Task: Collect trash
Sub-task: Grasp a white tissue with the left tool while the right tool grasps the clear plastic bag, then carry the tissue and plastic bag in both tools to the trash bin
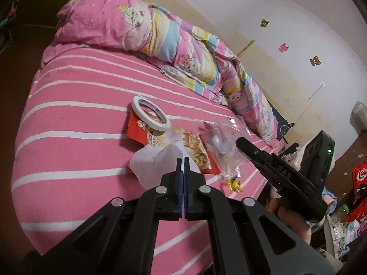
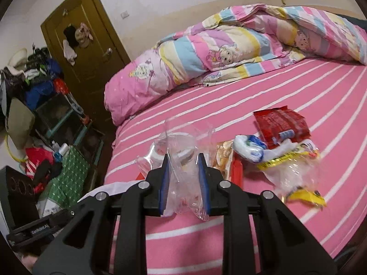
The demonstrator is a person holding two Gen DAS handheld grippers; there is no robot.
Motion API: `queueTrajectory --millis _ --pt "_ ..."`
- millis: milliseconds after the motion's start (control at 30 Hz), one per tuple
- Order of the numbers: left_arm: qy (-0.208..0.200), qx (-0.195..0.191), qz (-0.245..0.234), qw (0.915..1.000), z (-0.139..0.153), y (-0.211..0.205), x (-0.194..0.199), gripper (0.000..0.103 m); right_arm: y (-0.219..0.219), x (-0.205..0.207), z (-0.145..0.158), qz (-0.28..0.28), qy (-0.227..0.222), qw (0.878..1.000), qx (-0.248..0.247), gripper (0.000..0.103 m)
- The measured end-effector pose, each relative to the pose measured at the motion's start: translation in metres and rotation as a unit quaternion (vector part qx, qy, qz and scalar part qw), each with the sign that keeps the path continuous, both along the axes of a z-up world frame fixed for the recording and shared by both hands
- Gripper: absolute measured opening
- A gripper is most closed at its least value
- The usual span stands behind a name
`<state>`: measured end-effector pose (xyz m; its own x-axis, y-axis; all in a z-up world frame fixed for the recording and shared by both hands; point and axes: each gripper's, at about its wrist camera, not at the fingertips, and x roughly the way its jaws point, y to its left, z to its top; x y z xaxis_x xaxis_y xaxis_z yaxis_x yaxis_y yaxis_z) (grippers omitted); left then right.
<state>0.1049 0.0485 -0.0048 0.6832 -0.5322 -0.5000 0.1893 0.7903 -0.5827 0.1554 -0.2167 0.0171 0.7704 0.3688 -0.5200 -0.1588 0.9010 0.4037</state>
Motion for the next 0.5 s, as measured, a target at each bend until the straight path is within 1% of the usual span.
queueTrajectory --millis 67,167,267,400,433,500 --pt "-0.011 0.0 0.0 0.9999 0.008 -0.005 -0.009 0.0 -0.01 -0.014 0.006 -0.009 -0.01 1.0 0.02 0.024" --pt "-0.017 -0.017 0.0 0.9997 0.019 -0.008 -0.02 0.0 -0.021 -0.031 0.015 -0.016 -0.017 0.999 0.047 0.024" --pt "-0.025 -0.027 -0.006 0.9993 0.032 -0.016 -0.034 0.0 -0.04 -0.056 0.023 -0.017 -0.015 0.996 0.088 0.024" --pt "-0.03 -0.03 -0.019 0.9989 0.045 -0.033 -0.054 0.0 -0.069 -0.086 0.033 -0.033 -0.014 0.991 0.128 0.024" --pt "-0.03 -0.033 -0.024 0.9987 0.048 -0.039 -0.06 0.0 -0.077 -0.095 0.034 -0.039 -0.011 0.99 0.135 0.024" --pt "-0.03 -0.036 -0.032 0.9984 0.053 -0.048 -0.07 0.0 -0.089 -0.111 0.037 -0.048 -0.01 0.99 0.131 0.024"
